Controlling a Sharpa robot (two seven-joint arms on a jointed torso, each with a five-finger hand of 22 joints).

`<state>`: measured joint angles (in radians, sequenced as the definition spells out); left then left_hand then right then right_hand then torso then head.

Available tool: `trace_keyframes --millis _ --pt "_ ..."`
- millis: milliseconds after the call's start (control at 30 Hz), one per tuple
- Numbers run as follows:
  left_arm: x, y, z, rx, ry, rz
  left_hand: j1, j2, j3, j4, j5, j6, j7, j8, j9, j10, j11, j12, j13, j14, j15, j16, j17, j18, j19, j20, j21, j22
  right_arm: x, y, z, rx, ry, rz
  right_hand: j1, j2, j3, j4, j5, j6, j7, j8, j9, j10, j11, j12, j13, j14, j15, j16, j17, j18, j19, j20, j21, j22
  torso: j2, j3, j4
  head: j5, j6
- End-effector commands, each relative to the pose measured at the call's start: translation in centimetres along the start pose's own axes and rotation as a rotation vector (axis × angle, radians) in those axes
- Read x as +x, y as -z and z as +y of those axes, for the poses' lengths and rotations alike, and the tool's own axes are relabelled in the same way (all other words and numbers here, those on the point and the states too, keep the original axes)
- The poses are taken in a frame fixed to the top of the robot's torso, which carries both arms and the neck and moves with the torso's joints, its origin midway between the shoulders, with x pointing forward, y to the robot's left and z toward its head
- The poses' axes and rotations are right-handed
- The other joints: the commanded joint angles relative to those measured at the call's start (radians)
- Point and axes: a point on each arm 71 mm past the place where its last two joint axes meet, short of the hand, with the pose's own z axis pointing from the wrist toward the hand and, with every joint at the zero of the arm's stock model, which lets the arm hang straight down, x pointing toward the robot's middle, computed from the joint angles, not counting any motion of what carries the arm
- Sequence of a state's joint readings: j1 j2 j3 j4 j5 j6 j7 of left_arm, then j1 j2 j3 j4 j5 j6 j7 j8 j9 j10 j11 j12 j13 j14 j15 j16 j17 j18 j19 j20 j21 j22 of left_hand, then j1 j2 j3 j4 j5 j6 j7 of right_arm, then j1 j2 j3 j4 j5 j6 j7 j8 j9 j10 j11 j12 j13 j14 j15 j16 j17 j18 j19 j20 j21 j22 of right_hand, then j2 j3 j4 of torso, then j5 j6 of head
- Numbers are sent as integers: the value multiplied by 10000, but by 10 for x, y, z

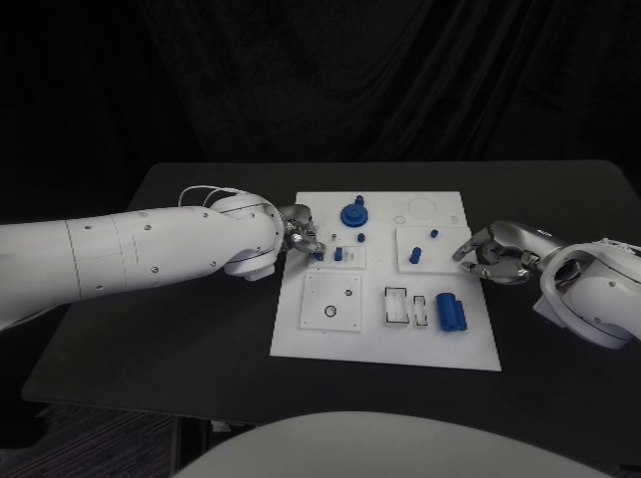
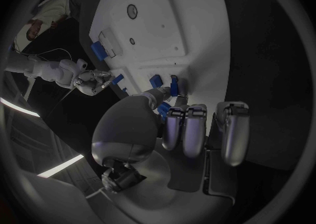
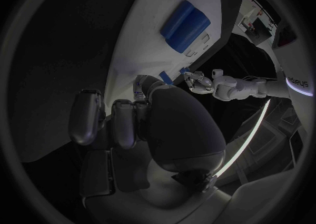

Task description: Assemble the parts on the task board

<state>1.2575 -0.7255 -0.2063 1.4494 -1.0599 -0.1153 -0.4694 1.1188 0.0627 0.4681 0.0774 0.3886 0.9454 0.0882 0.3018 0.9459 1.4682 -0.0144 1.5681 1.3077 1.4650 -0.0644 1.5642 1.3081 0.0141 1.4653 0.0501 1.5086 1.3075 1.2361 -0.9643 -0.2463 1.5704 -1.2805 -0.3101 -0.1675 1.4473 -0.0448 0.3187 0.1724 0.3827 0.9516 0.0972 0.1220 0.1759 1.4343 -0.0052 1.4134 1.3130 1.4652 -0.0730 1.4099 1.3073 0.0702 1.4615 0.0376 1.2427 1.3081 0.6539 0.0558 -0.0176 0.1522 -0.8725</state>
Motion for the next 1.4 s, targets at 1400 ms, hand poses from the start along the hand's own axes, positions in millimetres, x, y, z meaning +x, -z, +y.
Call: trace_keyframes --millis 1400 --pt "11 -2 11 -42 -9 505 -1262 -49 -1277 1602 -1248 167 -254 -622 -255 1026 41 27 2631 1058 17 66 2627 159 482 -15 -661 2201 0 1 -3 130 6 -68 -119 -40 -23 22 49 -26 25 -54 -5 -16 29 -14 848 669 52 -31 1149 -32 15 34 -37 1742 -6 -4 -2 2 -1"
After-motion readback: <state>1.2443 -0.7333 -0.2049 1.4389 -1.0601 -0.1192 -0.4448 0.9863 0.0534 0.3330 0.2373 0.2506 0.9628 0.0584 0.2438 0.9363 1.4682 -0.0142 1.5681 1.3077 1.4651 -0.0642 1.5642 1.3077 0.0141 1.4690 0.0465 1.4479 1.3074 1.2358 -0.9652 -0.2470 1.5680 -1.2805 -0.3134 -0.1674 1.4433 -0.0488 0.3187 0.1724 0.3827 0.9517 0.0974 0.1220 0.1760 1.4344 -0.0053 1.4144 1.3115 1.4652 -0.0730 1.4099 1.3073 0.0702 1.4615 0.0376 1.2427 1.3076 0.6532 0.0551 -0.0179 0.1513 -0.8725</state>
